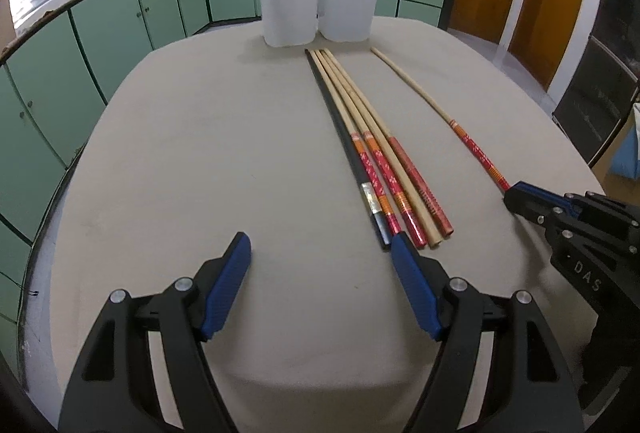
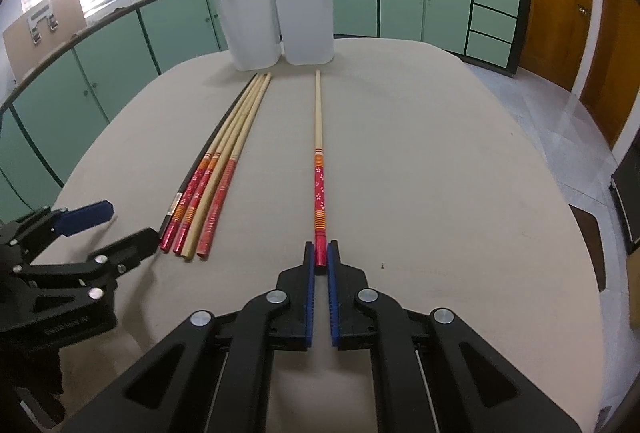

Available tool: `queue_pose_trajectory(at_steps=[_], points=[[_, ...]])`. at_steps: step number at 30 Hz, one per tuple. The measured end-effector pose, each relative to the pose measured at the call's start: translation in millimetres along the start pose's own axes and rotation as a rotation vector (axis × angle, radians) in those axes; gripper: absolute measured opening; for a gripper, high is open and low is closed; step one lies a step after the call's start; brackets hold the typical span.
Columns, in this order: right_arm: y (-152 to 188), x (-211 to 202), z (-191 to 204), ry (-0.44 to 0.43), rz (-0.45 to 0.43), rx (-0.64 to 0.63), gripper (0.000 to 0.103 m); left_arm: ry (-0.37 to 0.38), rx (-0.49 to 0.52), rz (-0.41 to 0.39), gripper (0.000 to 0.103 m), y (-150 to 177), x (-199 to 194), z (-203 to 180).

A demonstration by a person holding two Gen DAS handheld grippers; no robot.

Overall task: Organize utensils
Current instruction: 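Grasp a red-patterned chopstick near its tip with the right tool, then grasp black chopstick with left tool while right tool holds red-patterned chopstick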

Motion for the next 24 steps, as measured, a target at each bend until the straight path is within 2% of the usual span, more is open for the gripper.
queue_pose_trajectory(at_steps=[10, 19, 23, 24], points=[[0.2, 0.5, -0.7, -0.013, -0.004, 0.013, 0.006, -0.017, -0.013, -0.004, 0.071, -3.8, 2.4, -3.2], [0.0, 2.5, -0.5, -0.014, 0.003, 0.014, 0.007, -0.019, -0.023, -0.020, 0.034, -5.1, -0.9, -3.9], [-0.3, 2.7, -0.5, -0.011, 0.003, 0.011, 0.007, -0.017, -0.019, -0.024, 0.008, -5.8, -1.8, -6.2], [-0.5, 2.8, -0.6, -0.011, 0.003, 0.011, 0.006, -0.016, -0.017, -0.024, 0.006, -5.2, -2.3, -6.9]])
Point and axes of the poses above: each gripper's, at about its wrist camera, not at the fingertips, and x roughly the way its jaws point, z to its left, y to its underside, the point moved 10 cm from there along x, roughly the way its jaws point, and after that the axes turned 12 degrees about -y, right-handed, at the moved point
